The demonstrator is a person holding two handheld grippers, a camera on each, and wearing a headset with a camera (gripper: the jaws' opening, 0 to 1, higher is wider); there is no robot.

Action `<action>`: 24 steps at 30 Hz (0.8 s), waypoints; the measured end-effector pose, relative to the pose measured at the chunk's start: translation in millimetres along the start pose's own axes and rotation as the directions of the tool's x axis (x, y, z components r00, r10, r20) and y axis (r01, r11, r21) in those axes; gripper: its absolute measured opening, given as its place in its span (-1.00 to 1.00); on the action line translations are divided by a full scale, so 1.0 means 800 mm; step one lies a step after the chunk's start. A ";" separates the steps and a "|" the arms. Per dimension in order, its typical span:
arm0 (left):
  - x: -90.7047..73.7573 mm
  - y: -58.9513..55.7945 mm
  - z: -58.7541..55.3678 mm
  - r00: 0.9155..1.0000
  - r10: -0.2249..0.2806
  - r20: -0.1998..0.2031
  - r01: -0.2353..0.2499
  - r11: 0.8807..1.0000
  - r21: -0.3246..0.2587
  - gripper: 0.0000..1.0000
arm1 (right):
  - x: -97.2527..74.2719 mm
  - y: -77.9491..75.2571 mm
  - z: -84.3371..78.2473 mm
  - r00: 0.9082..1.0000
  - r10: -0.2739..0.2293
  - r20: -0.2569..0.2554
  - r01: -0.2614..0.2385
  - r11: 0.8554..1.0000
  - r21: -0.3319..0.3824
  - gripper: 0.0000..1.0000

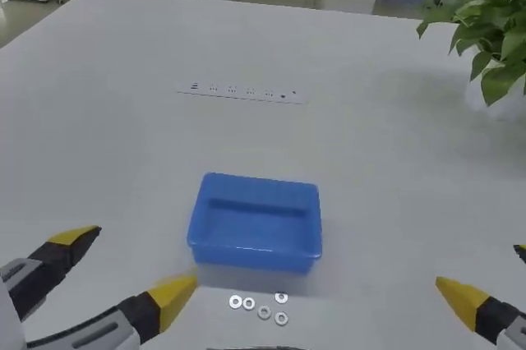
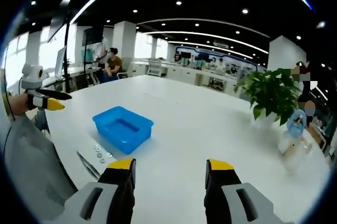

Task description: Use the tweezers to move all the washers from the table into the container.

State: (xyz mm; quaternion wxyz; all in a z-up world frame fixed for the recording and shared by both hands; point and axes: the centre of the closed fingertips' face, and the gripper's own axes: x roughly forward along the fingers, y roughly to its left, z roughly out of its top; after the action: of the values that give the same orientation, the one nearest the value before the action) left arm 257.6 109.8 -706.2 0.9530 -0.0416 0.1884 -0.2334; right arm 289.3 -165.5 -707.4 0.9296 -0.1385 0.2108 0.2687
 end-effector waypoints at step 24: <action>0.028 -0.072 -0.138 0.729 -0.358 -0.583 0.513 0.850 0.120 -0.62 | 0.074 0.217 -0.077 0.698 0.539 -0.471 -0.707 0.623 -0.334 -0.69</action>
State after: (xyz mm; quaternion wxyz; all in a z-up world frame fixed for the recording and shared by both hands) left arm 209.8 48.8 -806.1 0.7738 0.1141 0.3996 -0.4781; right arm 218.3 -20.4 -814.1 0.6590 -0.3289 0.3205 0.5957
